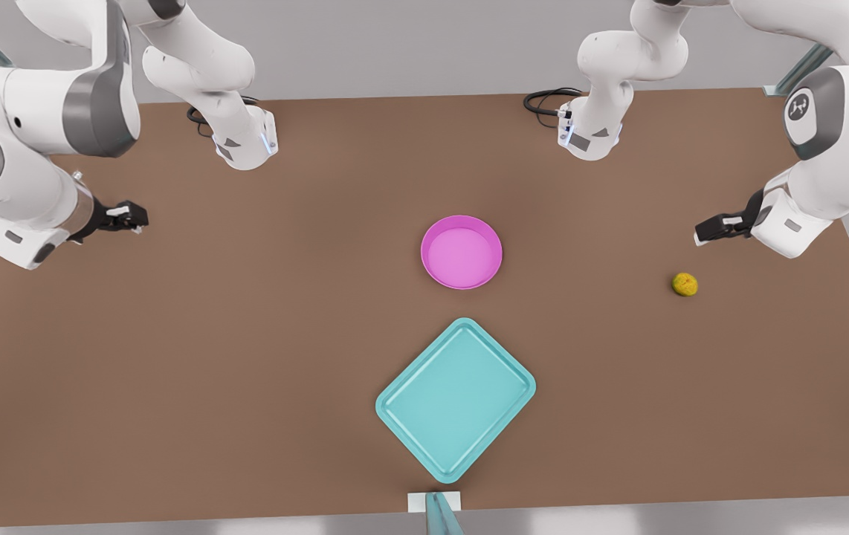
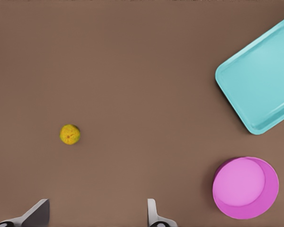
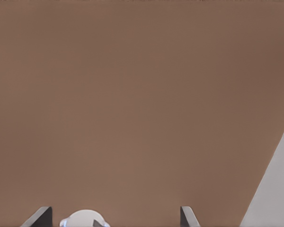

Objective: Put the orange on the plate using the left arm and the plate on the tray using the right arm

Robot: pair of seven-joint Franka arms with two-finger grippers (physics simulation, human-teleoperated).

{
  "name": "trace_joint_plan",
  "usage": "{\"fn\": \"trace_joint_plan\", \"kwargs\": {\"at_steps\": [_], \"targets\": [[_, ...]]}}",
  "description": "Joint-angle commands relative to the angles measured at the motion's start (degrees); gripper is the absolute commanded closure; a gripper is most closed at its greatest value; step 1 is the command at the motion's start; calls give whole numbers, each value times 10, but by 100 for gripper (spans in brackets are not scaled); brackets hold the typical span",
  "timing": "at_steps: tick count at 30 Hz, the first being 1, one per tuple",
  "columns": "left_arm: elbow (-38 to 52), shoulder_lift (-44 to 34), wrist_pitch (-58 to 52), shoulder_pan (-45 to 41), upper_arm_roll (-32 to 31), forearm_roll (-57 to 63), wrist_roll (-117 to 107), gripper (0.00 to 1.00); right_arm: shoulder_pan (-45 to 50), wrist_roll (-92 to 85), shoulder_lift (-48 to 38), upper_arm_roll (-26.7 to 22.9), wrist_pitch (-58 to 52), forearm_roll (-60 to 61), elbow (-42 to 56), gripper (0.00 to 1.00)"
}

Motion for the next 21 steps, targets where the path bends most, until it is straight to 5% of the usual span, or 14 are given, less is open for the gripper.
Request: {"fn": "trace_joint_plan", "kwargs": {"at_steps": [1,3,9,13,21], "targets": [[-1,-2,11,2,6,0,-19,0,1,-35,2,0,23,-1,0,0],[-15,4,17,4,14,-1,-29,0,1,-35,2,0,23,-1,0,0],[-289,64,434,51,75,1,155,0,-2,-34,12,0,17,2,-2,0],[-376,93,567,53,88,-1,225,0,-2,-34,14,-1,19,2,-2,0],[-409,128,550,78,89,-1,343,0,-1,-34,22,0,17,2,-1,0]]}}
